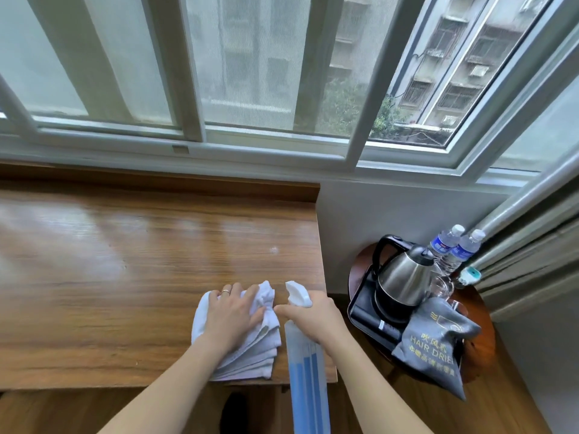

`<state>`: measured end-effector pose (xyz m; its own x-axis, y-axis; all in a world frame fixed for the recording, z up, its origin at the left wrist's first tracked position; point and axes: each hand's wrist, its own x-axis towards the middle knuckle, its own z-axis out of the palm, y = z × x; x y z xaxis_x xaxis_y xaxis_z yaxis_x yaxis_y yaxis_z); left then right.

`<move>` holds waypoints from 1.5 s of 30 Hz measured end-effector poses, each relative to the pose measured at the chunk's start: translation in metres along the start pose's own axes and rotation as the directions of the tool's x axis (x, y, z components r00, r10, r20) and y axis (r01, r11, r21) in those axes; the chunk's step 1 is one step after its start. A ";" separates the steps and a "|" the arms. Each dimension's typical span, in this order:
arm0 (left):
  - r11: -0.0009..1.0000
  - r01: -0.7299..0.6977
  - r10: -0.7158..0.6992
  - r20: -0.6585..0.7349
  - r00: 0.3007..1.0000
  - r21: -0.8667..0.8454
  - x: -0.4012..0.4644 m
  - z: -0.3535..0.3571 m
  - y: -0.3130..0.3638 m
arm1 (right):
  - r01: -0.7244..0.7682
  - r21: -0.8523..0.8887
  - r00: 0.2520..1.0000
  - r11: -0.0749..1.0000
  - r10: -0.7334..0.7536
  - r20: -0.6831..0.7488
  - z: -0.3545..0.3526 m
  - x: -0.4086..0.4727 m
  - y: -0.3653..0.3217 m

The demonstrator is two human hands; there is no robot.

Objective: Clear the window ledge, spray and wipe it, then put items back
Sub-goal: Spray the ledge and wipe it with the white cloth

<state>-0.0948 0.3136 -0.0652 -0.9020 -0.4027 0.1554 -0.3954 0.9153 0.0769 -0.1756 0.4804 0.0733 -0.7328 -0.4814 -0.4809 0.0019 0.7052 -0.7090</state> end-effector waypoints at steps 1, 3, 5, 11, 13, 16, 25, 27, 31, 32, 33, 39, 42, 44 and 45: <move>1.000 -0.007 0.007 0.001 1.000 0.003 0.007 0.002 -0.006 | -0.007 0.001 1.000 1.000 0.007 -0.009 0.000 0.005 -0.003; 1.000 -0.023 0.023 0.004 1.000 0.003 0.021 0.004 -0.017 | -0.021 -0.021 0.999 1.000 0.021 -0.033 0.001 0.014 -0.007; 0.999 -0.046 0.046 0.008 0.999 0.000 0.036 0.007 -0.027 | -0.035 -0.035 0.998 0.999 0.033 -0.051 0.001 0.021 -0.010; 0.993 -0.118 0.118 0.017 0.993 -0.024 0.061 0.009 -0.042 | -0.090 0.035 0.987 0.995 0.094 -0.130 -0.001 0.039 -0.016; 0.994 -0.104 0.105 0.007 0.994 -0.043 0.060 0.008 -0.041 | -0.113 0.041 0.983 0.993 0.118 -0.142 -0.002 0.042 -0.015; 0.996 -0.084 0.084 -0.002 0.996 -0.042 0.058 0.008 -0.039 | -0.130 0.033 0.982 0.991 0.133 -0.133 -0.004 0.046 -0.016; 0.997 -0.014 0.013 -0.008 1.000 -0.071 0.055 0.011 -0.034 | -0.115 0.027 0.990 0.993 0.117 -0.081 -0.016 0.061 -0.019; 0.997 -0.002 0.001 -0.008 1.000 -0.076 0.055 0.010 -0.032 | -0.141 0.017 0.989 0.990 0.142 -0.049 -0.020 0.064 -0.021; 0.997 0.008 -0.009 -0.015 1.000 -0.080 0.058 0.011 -0.031 | -0.171 0.017 0.985 0.985 0.171 0.020 -0.025 0.070 -0.025; 0.997 0.012 -0.014 -0.019 1.000 -0.077 0.059 0.012 -0.031 | -0.170 0.006 0.985 0.985 0.169 0.029 -0.027 0.072 -0.026; 0.997 0.016 -0.018 -0.021 1.000 -0.074 0.060 0.013 -0.032 | -0.162 -0.004 0.986 0.987 0.162 0.034 -0.029 0.075 -0.025; 0.994 0.079 -0.084 -0.060 0.995 -0.075 0.077 0.018 -0.037 | -0.102 -0.051 0.995 0.993 0.102 0.002 -0.041 0.090 -0.025; 0.994 0.088 -0.092 -0.055 0.994 -0.071 0.097 0.019 -0.040 | -0.093 -0.064 0.996 0.994 0.092 -0.013 -0.045 0.098 -0.026; 0.996 0.075 -0.078 -0.051 0.996 -0.054 0.113 0.020 -0.041 | -0.080 -0.062 0.997 0.995 0.079 -0.023 -0.046 0.102 -0.028; 0.997 0.069 -0.071 -0.043 0.997 -0.042 0.120 0.020 -0.042 | -0.077 -0.060 0.997 0.995 0.076 -0.027 -0.046 0.104 -0.029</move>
<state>-0.1897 0.2274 -0.0691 -0.8633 -0.4668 0.1917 -0.4495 0.8840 0.1283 -0.2830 0.4335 0.0680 -0.7483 -0.4126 -0.5193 0.0179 0.7701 -0.6376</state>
